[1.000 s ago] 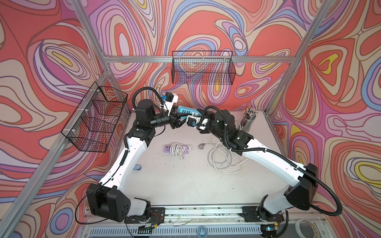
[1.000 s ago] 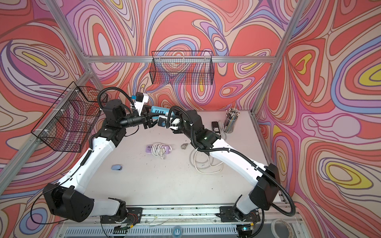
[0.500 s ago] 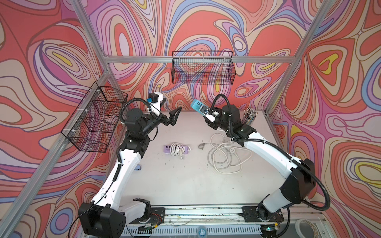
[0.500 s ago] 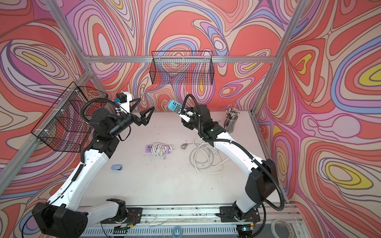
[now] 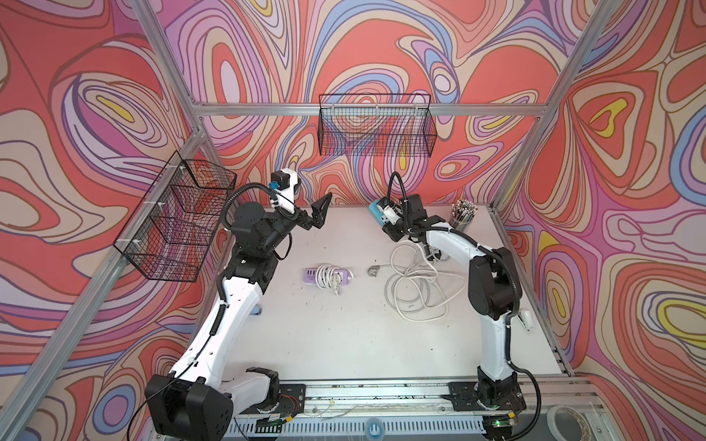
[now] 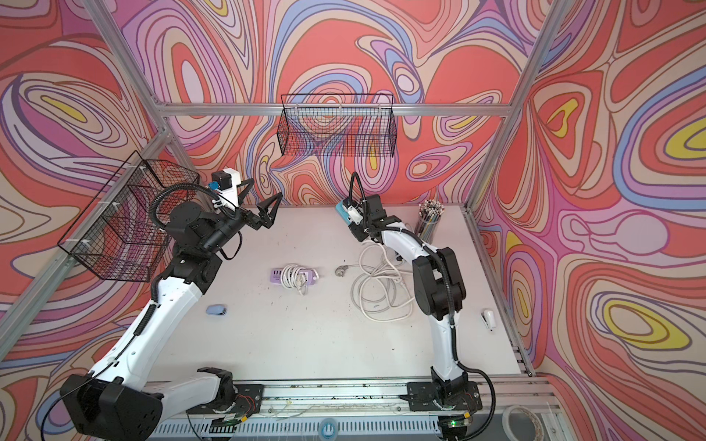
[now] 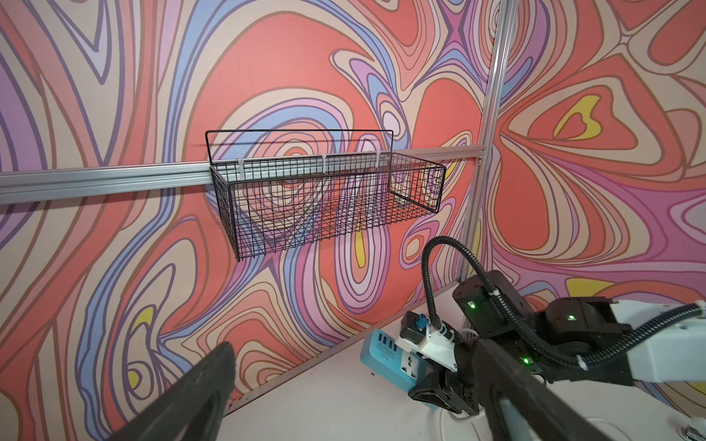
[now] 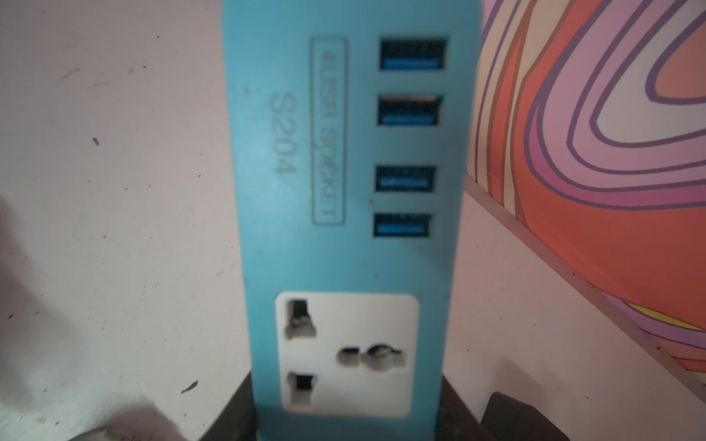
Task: Unwrap the cord wrapped around the power strip
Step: Place the power strip at the center of the board.
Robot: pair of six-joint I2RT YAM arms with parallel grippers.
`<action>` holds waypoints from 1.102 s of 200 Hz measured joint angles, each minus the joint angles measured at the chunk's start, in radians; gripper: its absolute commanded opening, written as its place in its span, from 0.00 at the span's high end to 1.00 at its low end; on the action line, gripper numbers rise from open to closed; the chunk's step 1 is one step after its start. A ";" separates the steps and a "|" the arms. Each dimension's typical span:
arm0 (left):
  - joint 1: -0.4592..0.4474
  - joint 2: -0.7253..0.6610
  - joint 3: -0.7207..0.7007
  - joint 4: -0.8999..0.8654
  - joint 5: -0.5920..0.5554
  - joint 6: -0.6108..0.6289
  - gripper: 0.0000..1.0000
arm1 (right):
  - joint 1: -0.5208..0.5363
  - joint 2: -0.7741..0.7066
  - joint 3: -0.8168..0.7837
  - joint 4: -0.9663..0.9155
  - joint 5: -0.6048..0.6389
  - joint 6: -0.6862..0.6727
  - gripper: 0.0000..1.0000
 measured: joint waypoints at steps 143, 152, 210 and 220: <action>0.006 0.000 0.000 0.020 0.004 -0.004 0.00 | -0.164 0.353 0.396 -0.323 0.021 0.200 0.82; 0.006 0.000 0.000 0.021 0.004 -0.004 0.00 | -0.172 0.353 0.398 -0.336 0.023 0.203 0.82; 0.006 0.000 -0.003 0.022 0.004 -0.005 0.00 | -0.189 0.353 0.401 -0.388 0.037 0.207 0.65; 0.006 0.000 -0.003 0.022 0.005 -0.005 0.00 | -0.189 0.353 0.401 -0.388 0.039 0.207 0.59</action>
